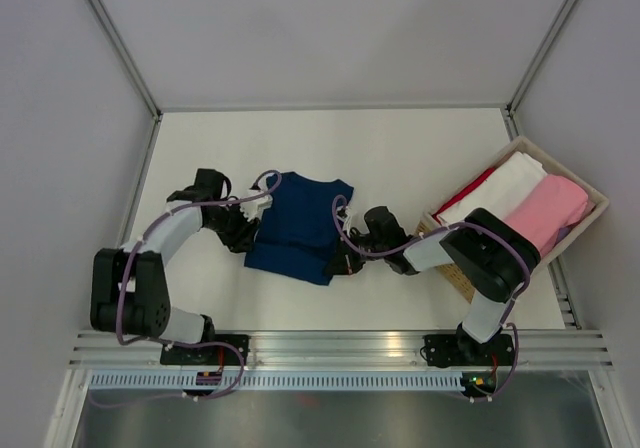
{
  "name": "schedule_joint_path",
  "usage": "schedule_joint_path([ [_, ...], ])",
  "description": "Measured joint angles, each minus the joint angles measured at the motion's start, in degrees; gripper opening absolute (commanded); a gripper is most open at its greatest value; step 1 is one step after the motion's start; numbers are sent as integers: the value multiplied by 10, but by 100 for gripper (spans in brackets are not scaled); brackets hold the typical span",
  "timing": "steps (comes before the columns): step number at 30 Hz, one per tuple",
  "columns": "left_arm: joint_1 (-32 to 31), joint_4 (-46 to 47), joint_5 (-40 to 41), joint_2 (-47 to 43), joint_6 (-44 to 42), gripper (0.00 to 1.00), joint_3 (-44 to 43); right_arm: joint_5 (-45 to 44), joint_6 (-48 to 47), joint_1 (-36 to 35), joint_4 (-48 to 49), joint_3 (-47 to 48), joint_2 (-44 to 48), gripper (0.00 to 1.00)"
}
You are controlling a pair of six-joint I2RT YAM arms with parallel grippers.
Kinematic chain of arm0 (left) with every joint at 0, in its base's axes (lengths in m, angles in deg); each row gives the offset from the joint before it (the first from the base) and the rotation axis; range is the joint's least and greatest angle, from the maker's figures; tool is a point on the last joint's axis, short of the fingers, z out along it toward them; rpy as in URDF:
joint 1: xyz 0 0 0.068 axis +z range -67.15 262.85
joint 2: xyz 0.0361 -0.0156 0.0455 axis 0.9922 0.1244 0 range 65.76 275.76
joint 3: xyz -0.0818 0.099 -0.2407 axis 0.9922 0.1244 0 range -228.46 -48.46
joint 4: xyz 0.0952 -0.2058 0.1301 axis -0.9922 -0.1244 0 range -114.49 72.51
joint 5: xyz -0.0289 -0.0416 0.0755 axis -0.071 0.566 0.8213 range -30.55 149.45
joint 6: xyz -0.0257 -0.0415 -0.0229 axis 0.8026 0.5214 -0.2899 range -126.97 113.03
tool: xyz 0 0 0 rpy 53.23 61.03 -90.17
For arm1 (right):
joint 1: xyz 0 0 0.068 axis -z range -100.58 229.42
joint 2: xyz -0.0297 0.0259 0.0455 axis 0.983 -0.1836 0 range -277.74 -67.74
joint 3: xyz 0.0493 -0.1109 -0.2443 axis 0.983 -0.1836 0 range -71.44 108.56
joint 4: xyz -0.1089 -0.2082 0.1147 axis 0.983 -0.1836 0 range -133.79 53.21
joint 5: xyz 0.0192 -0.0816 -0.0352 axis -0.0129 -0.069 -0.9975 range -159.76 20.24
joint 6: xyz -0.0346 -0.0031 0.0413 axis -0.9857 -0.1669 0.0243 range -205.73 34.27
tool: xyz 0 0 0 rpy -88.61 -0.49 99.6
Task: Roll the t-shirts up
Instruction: Roll the tshirt
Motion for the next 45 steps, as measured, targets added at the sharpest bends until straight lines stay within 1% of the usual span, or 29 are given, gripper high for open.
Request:
schedule_joint_path([
  [4, 0, 33, 16, -90, 63, 52, -5, -3, 2, 1, -27, 14, 0, 9],
  [7, -3, 53, 19, -149, 94, 50, -7, -9, 8, 1, -48, 23, 2, 9],
  [8, -9, 57, 23, -165, 99, 49, -6, -13, 10, 1, -55, 25, 3, 7],
  [10, -39, 72, 38, -196, 99, 47, 9, -19, 15, 2, -65, 28, 7, 5],
  [13, -130, 81, 70, -230, 77, 47, 63, -21, 28, 4, -76, 33, 8, 1],
  [15, -180, 73, 80, -234, 59, 48, 92, -20, 40, 8, -77, 33, 8, 0],
  [16, -193, 69, 85, -234, 54, 48, 100, -20, 47, 11, -77, 33, 8, 0],
  [21, -199, 86, 107, -214, 51, 47, 92, -21, 60, 22, -90, 38, 8, 0],
  [24, -199, 114, 110, -178, 51, 42, 79, -21, 56, 23, -116, 53, 7, 2],
  [27, -198, 137, 112, -121, 53, 38, 68, -25, 47, 24, -137, 66, 6, 11],
  [28, -196, 141, 112, -101, 54, 36, 65, -28, 43, 24, -144, 68, 6, 18],
  [31, -189, 154, 109, -50, 58, 35, 62, -34, 26, 24, -169, 78, 10, 25],
  [32, -184, 156, 107, -43, 59, 35, 62, -37, 19, 24, -177, 80, 13, 27],
  [34, -172, 158, 94, -31, 65, 35, 60, -53, -2, 24, -209, 86, 32, 35],
  [36, -163, 159, 84, -25, 71, 35, 52, -66, -25, 24, -240, 88, 61, 38],
  [40, -156, 165, 71, -14, 80, 35, 37, -99, -79, 16, -285, 92, 126, 39],
  [42, -156, 167, 66, -8, 83, 35, 34, -136, -116, -3, -301, 92, 163, 40],
  [44, -155, 167, 62, -6, 87, 35, 34, -194, -165, -43, -309, 92, 204, 42],
  [45, -154, 167, 61, -6, 89, 36, 34, -226, -195, -71, -305, 88, 223, 47],
])
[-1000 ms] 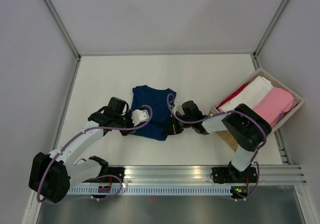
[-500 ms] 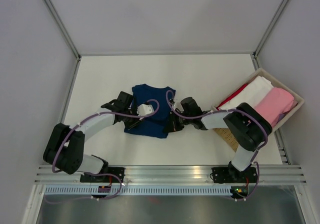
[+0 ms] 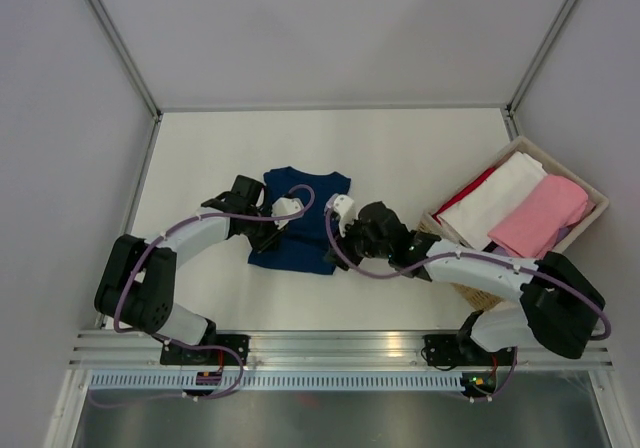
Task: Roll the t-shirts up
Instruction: Roll the tshirt
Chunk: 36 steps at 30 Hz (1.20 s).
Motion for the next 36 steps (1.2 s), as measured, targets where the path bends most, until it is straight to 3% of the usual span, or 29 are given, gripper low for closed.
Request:
schedule_joint_path([
  [5, 1, 0, -2, 0, 9, 36, -2, -137, -137, -149, 22, -20, 37, 51],
  [11, 1, 0, -2, 0, 12, 36, -4, -285, -261, -248, 31, -18, -17, 54],
  [27, 3, -3, -2, 11, 12, 36, -10, -444, -355, -277, 30, 27, -188, 52],
  [28, 3, -3, -3, 11, 12, 36, -10, -452, -355, -277, 33, 31, -193, 51],
  [32, 4, -6, -3, 11, 12, 37, -10, -475, -354, -278, 34, 48, -221, 21],
  [36, 9, -13, -3, 11, 12, 40, -10, -482, -339, -276, 30, 58, -233, 1],
])
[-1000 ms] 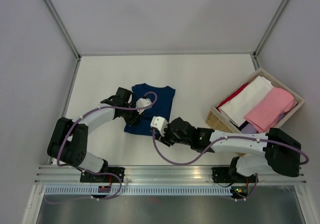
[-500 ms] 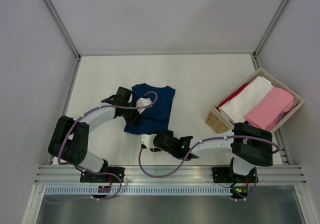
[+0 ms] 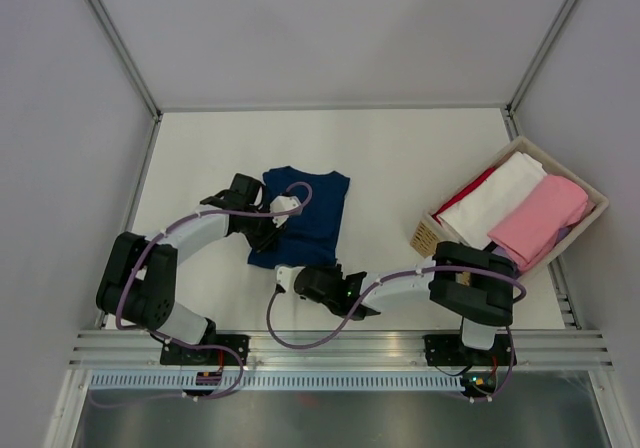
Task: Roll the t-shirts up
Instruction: Roll the tshirt
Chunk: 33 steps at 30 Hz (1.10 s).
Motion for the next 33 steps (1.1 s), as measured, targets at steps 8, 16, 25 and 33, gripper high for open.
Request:
schedule_joint_path([
  [8, 11, -57, 0, -62, -12, 55, 0, 96, 55, 53, -24, 5, 32, 0],
  [16, 11, -91, 0, -178, -90, 59, 25, 305, 115, 151, -36, -17, 94, 0],
  [25, 11, -70, 17, -156, -174, 68, 86, 455, 151, 209, -31, -35, 104, 0],
  [33, 11, -19, 36, -155, -230, 63, 148, 501, 163, 226, -29, -37, 104, 0],
])
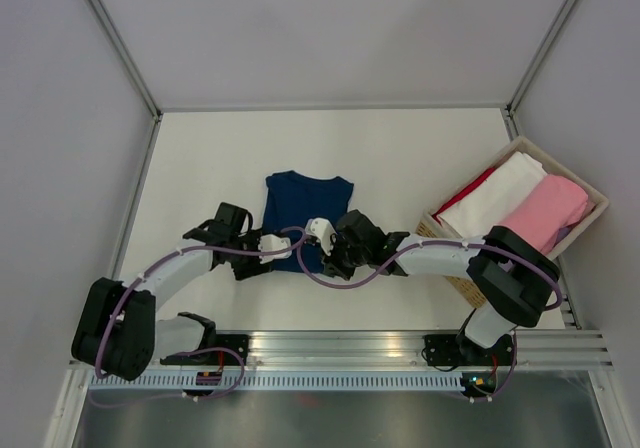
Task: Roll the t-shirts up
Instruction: Roll the tshirt
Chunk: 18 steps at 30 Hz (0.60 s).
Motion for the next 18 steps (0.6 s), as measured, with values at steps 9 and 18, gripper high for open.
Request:
schedule_joint_path([
  [9, 1, 33, 14, -23, 9, 2, 14, 36, 17, 0, -22, 1, 7, 0],
  [18, 28, -229, -49, -45, -39, 2, -51, 194, 67, 0, -68, -1, 34, 0],
])
